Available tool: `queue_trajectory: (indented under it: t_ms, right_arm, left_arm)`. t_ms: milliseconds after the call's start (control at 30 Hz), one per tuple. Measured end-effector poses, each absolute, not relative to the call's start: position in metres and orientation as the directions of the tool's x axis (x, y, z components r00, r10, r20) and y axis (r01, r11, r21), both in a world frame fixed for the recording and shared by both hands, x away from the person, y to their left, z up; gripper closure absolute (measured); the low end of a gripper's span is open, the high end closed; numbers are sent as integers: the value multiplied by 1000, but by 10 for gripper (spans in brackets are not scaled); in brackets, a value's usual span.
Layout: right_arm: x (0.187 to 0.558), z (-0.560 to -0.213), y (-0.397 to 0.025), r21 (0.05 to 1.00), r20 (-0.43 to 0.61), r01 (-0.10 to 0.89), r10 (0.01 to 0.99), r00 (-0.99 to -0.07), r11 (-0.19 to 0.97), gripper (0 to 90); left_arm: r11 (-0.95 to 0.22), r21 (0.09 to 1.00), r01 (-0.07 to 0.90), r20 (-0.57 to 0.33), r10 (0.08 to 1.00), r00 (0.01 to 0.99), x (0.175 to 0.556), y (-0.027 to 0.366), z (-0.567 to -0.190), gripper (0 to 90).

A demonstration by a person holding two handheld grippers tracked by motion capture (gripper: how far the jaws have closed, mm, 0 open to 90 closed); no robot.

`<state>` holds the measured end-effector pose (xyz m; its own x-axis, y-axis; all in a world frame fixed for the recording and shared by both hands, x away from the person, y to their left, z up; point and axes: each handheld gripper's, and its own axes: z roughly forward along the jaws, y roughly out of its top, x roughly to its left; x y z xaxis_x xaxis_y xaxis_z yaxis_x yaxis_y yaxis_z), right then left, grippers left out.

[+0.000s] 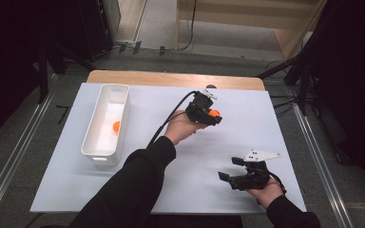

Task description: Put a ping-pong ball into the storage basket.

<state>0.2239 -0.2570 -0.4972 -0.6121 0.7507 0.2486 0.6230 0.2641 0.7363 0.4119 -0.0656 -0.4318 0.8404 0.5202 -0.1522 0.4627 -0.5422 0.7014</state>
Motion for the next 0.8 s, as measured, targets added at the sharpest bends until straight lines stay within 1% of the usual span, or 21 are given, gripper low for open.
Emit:
queue_trajectory:
  t_ms: [200,500,800]
  right_arm:
    - [225,-496,-256,750,251,609,741,-622,257,143]
    - [226,-496,-257,745,251,616,747,-615,257,143]
    - [226,-497,-258,743,248,620,756,-606,254,143]
  left_arm:
    - [-527,701,481,-169,533,829,407,-53,-425,512]
    - [-515,719,466,-157,534,831,399,-33,-422,512]
    - [-520,696,495,-173,548,819,392,-10,-419,512]
